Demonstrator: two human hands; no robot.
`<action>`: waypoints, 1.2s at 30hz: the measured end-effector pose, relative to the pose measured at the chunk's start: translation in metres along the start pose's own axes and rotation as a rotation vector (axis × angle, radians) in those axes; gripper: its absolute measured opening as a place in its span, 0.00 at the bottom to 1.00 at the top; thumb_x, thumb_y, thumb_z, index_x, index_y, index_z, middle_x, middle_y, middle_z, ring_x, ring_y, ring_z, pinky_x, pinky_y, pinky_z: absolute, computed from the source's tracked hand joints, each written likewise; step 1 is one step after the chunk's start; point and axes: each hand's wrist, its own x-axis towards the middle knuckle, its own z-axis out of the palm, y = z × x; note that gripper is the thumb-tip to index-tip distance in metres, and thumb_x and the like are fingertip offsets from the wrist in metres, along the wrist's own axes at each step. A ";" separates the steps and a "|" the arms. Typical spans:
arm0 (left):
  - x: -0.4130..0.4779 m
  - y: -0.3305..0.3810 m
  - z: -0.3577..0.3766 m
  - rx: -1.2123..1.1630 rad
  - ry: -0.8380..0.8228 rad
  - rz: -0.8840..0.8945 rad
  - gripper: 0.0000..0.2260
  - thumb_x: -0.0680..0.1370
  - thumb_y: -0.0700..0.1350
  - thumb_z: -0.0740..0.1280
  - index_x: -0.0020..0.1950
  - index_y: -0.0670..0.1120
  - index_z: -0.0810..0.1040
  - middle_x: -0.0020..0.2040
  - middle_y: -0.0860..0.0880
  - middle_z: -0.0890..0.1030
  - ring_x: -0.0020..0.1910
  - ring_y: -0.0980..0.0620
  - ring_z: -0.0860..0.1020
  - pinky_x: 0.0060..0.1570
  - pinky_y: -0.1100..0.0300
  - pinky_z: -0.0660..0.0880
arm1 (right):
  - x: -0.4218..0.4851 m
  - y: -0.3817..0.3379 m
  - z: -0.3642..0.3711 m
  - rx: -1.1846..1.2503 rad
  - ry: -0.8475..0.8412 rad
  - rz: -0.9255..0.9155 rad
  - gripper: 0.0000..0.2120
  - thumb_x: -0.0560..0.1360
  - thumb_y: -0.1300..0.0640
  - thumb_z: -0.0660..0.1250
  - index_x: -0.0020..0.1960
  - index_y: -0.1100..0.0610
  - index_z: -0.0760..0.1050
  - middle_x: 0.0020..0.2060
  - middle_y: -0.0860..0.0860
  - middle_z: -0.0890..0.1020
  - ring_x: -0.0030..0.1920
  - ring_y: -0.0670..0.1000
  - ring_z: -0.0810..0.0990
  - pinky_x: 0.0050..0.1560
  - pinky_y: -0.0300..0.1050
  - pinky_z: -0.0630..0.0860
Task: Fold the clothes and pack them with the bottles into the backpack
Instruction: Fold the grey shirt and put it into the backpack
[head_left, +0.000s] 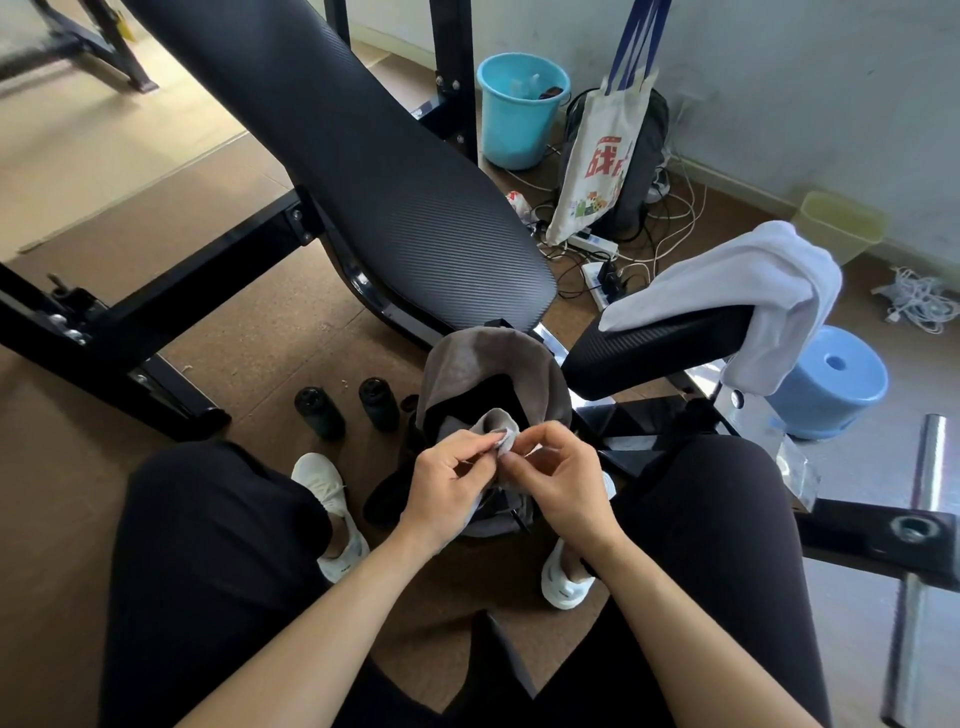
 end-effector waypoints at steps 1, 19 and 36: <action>0.000 0.000 -0.001 0.024 -0.015 0.016 0.12 0.81 0.35 0.67 0.63 0.40 0.83 0.55 0.49 0.85 0.57 0.51 0.83 0.57 0.57 0.81 | 0.001 -0.001 -0.002 -0.071 0.018 -0.047 0.13 0.74 0.57 0.77 0.55 0.48 0.78 0.51 0.53 0.82 0.41 0.53 0.85 0.42 0.56 0.84; 0.017 0.067 -0.030 -0.002 0.080 0.231 0.09 0.77 0.35 0.74 0.52 0.47 0.80 0.47 0.52 0.84 0.45 0.51 0.85 0.45 0.60 0.80 | 0.040 -0.111 -0.020 -0.198 -0.017 -0.164 0.03 0.76 0.58 0.75 0.46 0.58 0.83 0.32 0.42 0.83 0.29 0.48 0.81 0.31 0.44 0.78; 0.021 0.105 -0.031 -0.212 -0.310 0.245 0.08 0.75 0.46 0.69 0.50 0.42 0.77 0.44 0.51 0.78 0.45 0.52 0.77 0.46 0.56 0.74 | 0.015 -0.175 -0.046 -0.180 -0.102 -0.278 0.03 0.81 0.64 0.67 0.49 0.59 0.75 0.30 0.42 0.80 0.25 0.52 0.79 0.23 0.43 0.72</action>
